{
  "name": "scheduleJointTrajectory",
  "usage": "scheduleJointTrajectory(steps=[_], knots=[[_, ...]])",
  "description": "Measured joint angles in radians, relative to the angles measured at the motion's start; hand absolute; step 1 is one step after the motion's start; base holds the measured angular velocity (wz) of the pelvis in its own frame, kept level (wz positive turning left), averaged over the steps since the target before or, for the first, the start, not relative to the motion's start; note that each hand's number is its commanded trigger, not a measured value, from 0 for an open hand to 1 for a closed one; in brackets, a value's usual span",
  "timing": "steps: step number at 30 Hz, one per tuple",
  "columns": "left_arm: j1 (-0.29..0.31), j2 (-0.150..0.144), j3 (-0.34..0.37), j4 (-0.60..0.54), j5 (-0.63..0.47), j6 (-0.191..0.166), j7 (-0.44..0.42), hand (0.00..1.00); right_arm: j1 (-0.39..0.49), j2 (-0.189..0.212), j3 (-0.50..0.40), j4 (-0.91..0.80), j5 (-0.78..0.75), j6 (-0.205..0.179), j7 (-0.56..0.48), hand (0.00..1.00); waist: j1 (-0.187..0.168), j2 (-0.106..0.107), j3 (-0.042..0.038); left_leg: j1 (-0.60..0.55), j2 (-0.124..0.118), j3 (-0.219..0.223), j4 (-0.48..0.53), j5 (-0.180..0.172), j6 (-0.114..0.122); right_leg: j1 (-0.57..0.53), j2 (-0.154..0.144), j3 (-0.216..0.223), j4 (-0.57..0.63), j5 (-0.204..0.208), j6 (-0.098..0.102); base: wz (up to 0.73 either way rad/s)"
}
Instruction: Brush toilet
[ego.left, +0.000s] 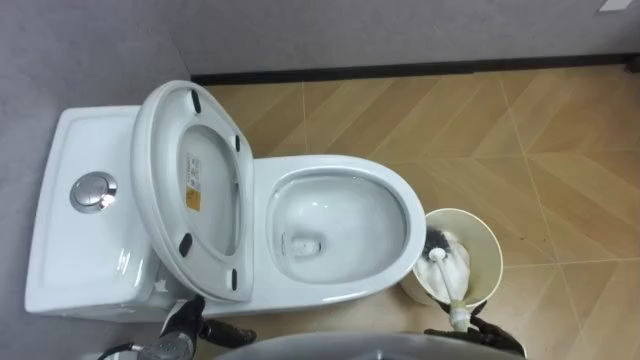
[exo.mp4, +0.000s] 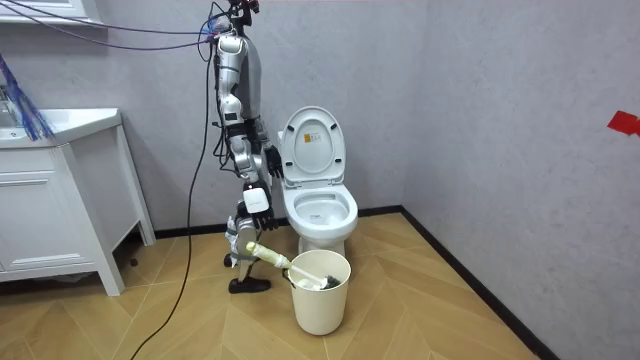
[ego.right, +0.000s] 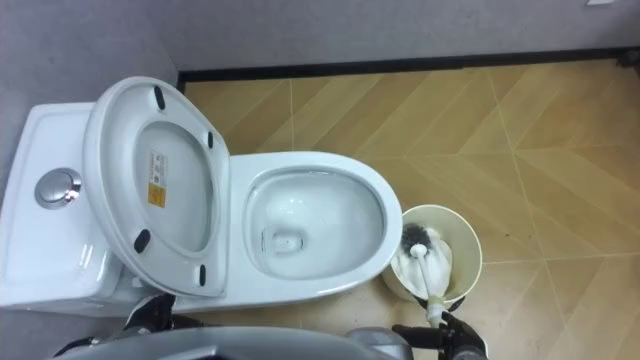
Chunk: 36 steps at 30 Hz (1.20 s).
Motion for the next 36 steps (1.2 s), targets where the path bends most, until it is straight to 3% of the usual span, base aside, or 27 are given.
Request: scheduleJointTrajectory(steps=[9, 17, 29, 32, 36], knots=[[0.008, 0.001, 0.016, -0.003, -0.01, -0.001, 0.0, 0.0, -0.002, 0.0, -0.001, -0.008, -0.086, 0.002, -0.044, 0.0, 0.008, -0.003, 0.0069, 0.013, 0.002, 0.002, 0.004, 0.0, 0.0, 0.005, 0.002, 0.0, -0.004, 0.001, -0.001, -0.01], [0.022, 0.004, 0.036, -0.012, -0.031, -0.001, 0.0, 0.0, -0.005, 0.0, -0.003, -0.01, -0.186, 0.012, -0.112, 0.0, 0.016, -0.012, -0.0036, -0.001, 0.001, -0.001, 0.006, 0.0, 0.0, -0.007, 0.002, 0.002, 0.005, 0.001, -0.002, 0.01], [0.022, 0.006, 0.055, -0.009, -0.031, -0.02, 0.006, 0.0, -0.032, 0.001, -0.018, -0.037, -0.253, 0.007, -0.231, 0.0, 0.029, -0.021, -0.0019, -0.015, -0.001, -0.006, 0.011, 0.0, 0.0, -0.028, -0.003, -0.001, 0.021, 0.002, 0.0, 0.02], [0.009, 0.007, 0.056, -0.006, -0.029, -0.024, 0.011, 0.0, -0.056, 0.001, -0.018, -0.035, -0.254, 0.007, -0.269, 0.0, 0.038, -0.013, -0.0074, -0.059, -0.001, -0.019, 0.016, 0.0, 0.0, -0.065, -0.006, -0.022, 0.031, 0.008, 0.0, 0.11], [-0.001, 0.014, 0.055, -0.003, -0.049, -0.03, 0.015, 0.0, -0.082, -0.001, -0.018, -0.016, -0.255, -0.002, -0.311, 0.0, 0.039, -0.017, -0.0033, -0.131, -0.004, -0.033, 0.049, 0.0, 0.0, -0.118, -0.016, -0.063, 0.051, 0.012, 0.0, 0.18]])
